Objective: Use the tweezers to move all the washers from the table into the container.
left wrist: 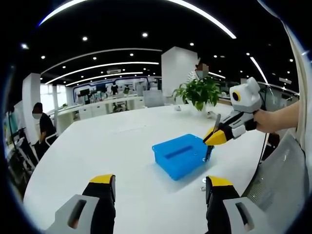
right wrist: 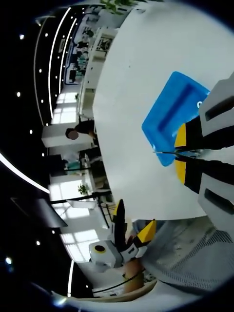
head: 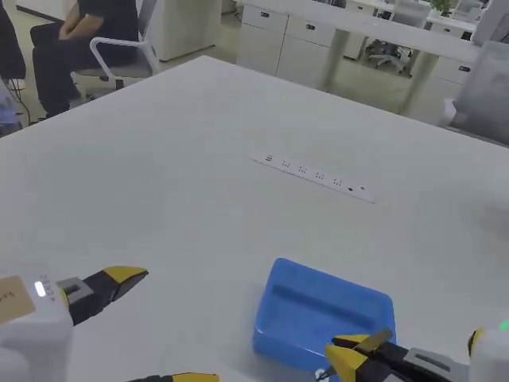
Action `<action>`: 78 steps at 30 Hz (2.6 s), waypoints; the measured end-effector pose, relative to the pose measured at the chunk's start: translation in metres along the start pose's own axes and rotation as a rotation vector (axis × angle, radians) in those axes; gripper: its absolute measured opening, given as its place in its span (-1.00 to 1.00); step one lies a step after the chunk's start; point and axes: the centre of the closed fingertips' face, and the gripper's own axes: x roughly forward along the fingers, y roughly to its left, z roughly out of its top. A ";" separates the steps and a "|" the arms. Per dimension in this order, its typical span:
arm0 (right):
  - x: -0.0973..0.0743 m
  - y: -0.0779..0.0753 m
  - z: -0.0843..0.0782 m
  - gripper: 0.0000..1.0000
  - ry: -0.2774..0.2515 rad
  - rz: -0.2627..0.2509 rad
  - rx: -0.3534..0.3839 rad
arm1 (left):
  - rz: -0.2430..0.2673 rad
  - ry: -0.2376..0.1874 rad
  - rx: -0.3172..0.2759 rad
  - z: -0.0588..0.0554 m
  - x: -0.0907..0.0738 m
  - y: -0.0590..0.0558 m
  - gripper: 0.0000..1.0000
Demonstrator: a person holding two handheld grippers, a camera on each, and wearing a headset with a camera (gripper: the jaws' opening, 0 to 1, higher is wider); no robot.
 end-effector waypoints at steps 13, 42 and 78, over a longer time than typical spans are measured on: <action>-0.006 -0.017 0.012 -0.95 -0.030 -0.039 0.011 | -0.004 0.004 0.000 -0.001 0.001 0.000 0.52; 0.027 -0.067 -0.009 -0.95 0.047 -0.081 0.040 | -0.008 0.017 0.001 -0.003 0.001 -0.001 0.50; 0.037 -0.081 -0.026 -0.93 0.093 -0.118 0.002 | -0.017 0.029 0.005 -0.004 0.001 -0.004 0.47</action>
